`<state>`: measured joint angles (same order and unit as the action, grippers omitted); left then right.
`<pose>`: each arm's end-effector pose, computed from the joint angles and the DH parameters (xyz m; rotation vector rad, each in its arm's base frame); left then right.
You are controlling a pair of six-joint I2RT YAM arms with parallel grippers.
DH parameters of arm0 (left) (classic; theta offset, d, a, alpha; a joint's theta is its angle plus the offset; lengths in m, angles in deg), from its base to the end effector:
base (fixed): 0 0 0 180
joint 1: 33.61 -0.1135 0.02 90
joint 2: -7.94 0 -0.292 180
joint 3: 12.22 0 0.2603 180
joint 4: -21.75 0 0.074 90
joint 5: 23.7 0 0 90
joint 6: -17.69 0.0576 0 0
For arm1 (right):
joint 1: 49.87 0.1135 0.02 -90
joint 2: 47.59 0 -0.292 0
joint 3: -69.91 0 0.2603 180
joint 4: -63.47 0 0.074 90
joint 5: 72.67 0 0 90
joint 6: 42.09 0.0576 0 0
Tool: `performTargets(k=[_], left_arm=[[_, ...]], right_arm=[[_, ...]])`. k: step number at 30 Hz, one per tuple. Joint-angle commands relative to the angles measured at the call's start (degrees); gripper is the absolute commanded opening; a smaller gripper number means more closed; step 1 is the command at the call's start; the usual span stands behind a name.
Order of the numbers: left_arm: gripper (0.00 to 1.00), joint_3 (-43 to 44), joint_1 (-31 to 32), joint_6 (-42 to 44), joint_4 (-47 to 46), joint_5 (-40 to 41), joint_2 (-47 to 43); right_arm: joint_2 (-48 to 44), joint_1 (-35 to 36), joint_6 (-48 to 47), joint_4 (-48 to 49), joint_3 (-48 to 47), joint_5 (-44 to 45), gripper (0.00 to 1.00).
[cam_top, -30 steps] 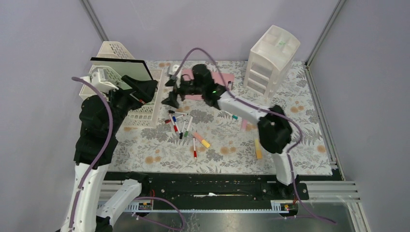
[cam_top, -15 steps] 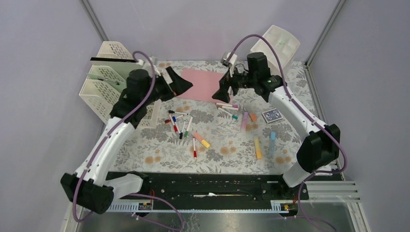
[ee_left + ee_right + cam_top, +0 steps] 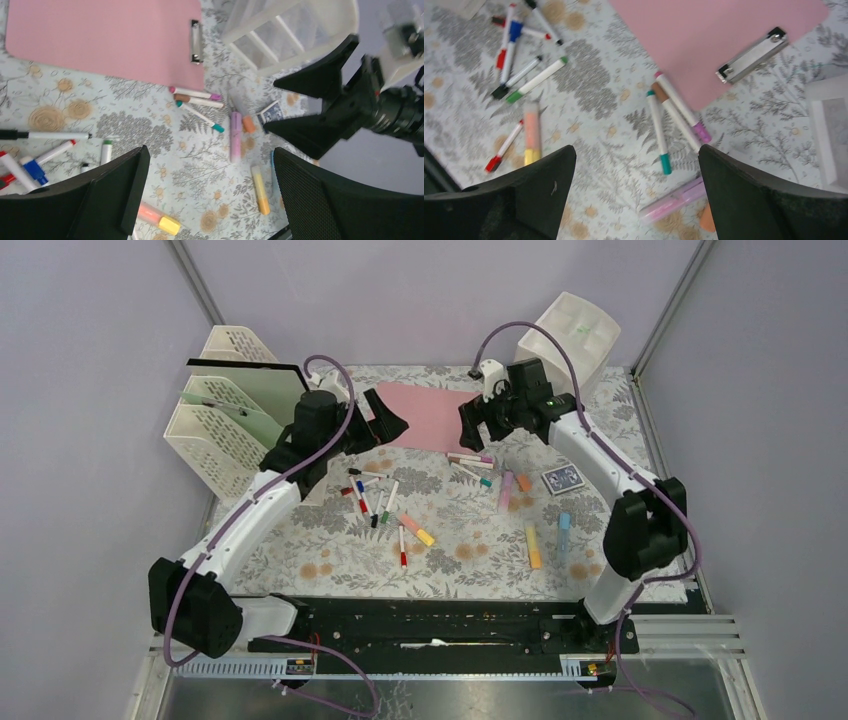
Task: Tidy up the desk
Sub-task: Pick up the folder from the center of the board.
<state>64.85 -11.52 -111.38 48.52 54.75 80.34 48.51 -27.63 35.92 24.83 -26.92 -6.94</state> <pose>0.2848 -0.1280 0.3640 -0.1649 2.0518 -0.8822 0.3716 0.1775 0.3294 -0.8728 2.0448 0.5701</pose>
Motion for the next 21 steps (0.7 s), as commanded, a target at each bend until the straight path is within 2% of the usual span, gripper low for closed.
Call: performTargets(k=[1,4,5,9,13,21], left_arm=[[0.99,-2.26,-0.09,-0.50,-4.66,3.85,-0.12],[0.99,-2.75,-0.12,-0.19,-4.37,4.58,-0.30],[0.99,-2.94,-0.13,-0.07,-4.25,4.87,-0.36],[0.99,-4.46,-0.12,-0.45,-5.53,5.28,-1.13],[0.99,-6.61,-0.12,-1.68,-6.69,5.80,-2.82],[0.99,-7.76,-0.14,-2.01,-6.36,6.36,-3.22]], right_arm=[[5.94,0.28,3.49,3.28,-6.06,9.17,1.00],[9.32,0.39,5.50,6.56,-7.75,11.03,0.98],[11.41,0.58,6.06,6.89,-8.76,12.17,0.95],[17.99,1.02,6.77,7.42,-13.28,16.10,0.70],[23.83,1.14,5.32,7.76,-17.79,20.10,0.54],[29.41,0.82,4.58,10.74,-20.27,27.61,0.43]])
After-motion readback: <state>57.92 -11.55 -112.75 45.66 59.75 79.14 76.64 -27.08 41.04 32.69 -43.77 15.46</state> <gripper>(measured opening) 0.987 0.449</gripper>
